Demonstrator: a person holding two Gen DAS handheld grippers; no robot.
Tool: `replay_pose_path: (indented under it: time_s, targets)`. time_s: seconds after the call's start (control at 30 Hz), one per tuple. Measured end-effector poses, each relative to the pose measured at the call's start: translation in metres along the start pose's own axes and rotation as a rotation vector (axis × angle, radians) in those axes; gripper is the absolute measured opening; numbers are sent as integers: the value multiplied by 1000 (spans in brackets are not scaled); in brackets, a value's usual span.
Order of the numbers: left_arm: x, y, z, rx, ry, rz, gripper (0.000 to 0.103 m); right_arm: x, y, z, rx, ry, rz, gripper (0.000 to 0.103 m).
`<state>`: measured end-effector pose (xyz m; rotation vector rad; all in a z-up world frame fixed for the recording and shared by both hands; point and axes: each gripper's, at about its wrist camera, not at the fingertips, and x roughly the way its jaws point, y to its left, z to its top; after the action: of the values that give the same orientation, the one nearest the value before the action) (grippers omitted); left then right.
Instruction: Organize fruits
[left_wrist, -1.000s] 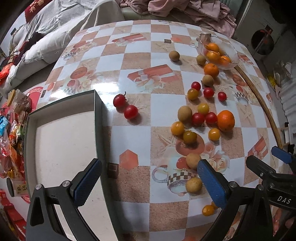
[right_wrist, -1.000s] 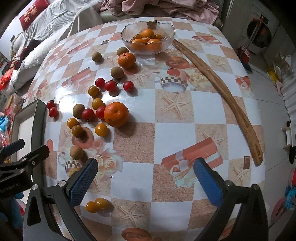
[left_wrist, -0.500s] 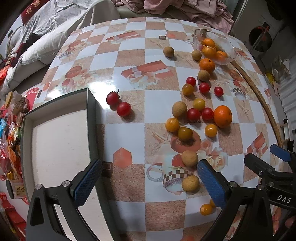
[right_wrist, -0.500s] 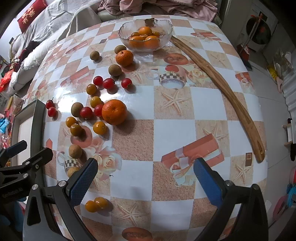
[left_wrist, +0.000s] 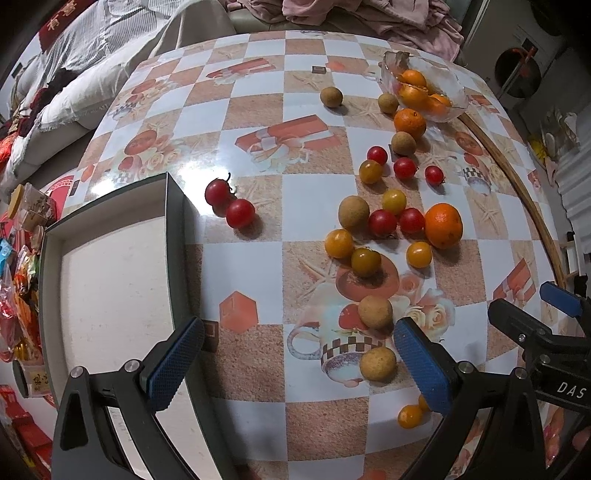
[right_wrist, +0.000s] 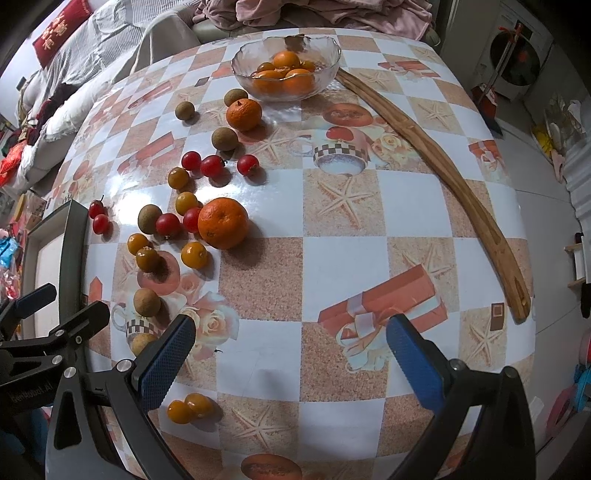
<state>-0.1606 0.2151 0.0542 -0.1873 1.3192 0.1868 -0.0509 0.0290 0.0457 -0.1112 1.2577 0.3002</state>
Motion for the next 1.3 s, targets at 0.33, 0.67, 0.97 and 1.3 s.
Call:
replay_pose_path:
  time_s: [0.33,0.67,0.97,1.3]
  targets:
    - [2,1,0,3,4,-5,103,0,0,1,0,-1,0,103]
    - [7,0,-1,0,7,-14,103,1,1,2,0,2,-1,103]
    - [18,-4,-9,19,4,-36,103,5,4,2,-9,5,1,103]
    - [33,7,-24,3,22,-60,103,13,9,2,-16,16,13,103]
